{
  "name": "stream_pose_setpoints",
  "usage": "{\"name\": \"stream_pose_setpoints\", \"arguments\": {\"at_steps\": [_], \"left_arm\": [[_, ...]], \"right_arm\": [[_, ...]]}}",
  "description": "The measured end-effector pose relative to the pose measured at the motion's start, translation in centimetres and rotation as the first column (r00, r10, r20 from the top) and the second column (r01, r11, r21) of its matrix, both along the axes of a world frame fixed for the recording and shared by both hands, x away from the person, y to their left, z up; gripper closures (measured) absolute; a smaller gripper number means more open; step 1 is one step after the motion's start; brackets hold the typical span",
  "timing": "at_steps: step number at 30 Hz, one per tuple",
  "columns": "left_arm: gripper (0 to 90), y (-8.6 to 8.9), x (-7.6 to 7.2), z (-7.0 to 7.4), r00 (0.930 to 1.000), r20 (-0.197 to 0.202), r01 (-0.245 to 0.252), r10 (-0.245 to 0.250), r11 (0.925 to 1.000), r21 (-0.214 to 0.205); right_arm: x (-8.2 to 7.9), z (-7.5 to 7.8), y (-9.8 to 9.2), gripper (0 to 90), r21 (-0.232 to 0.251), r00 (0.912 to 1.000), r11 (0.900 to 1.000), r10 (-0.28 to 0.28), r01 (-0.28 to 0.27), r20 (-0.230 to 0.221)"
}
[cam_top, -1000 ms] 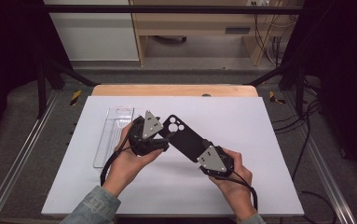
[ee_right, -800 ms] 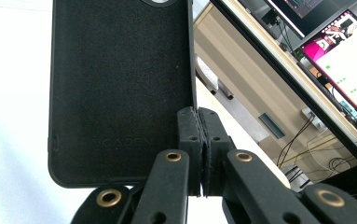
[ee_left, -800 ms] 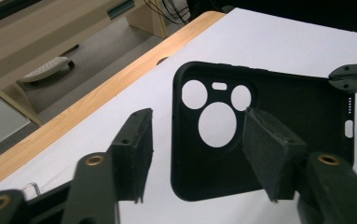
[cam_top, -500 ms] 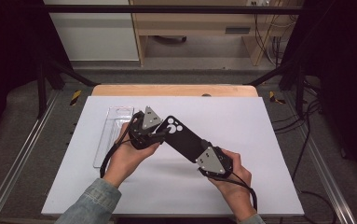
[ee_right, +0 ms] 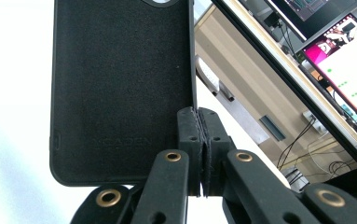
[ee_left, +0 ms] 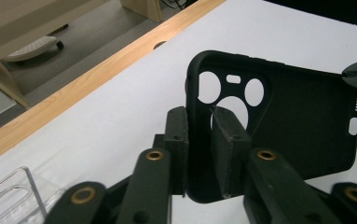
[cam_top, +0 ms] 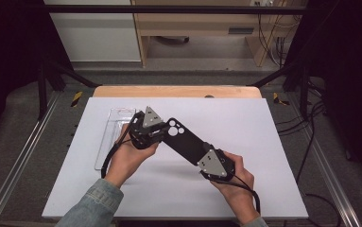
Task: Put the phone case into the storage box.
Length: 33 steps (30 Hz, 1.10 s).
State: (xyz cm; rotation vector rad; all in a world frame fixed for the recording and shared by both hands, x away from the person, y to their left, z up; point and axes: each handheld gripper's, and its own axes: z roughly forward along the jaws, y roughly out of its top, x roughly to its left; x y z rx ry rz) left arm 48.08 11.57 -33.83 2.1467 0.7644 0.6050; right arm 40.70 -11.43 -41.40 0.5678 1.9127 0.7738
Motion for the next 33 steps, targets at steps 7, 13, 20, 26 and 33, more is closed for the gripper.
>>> {"name": "stream_pose_setpoints", "arguments": {"at_steps": [7, 13, 20, 26, 33], "left_arm": [[81.8, 0.0, -0.3, 0.8, 0.9997, 0.024, 0.005, -0.005, 1.0, 0.001], [84.9, 0.3, -0.5, 1.4, 0.999, 0.037, 0.025, -0.025, 0.9997, -0.001], [85.3, 0.5, -0.9, 1.7, 0.9972, 0.059, 0.046, -0.046, 0.9989, 0.013], [85.5, 0.3, -1.3, 1.9, 0.9954, 0.077, 0.056, -0.058, 0.998, 0.029], [85.7, 0.2, -1.9, 2.3, 0.9936, 0.085, 0.07, -0.074, 0.9965, 0.046]], "right_arm": [[0.0, 0.0, -0.1, 88.8, 0.018, 1.0, 0.9998, 0.005, -0.005, -0.001], [0.1, -0.1, -0.2, 88.4, 0.047, 0.9998, 0.9987, 0.018, -0.018, -0.004], [0.4, -0.4, -0.4, 87.9, 0.095, 0.9987, 0.9946, 0.044, -0.041, -0.025], [0.5, -0.6, -0.7, 87.4, 0.14, 0.9958, 0.988, 0.073, -0.065, -0.054], [0.7, -0.5, -1.5, 86.5, 0.213, 0.9911, 0.973, 0.108, -0.089, -0.079]]}}
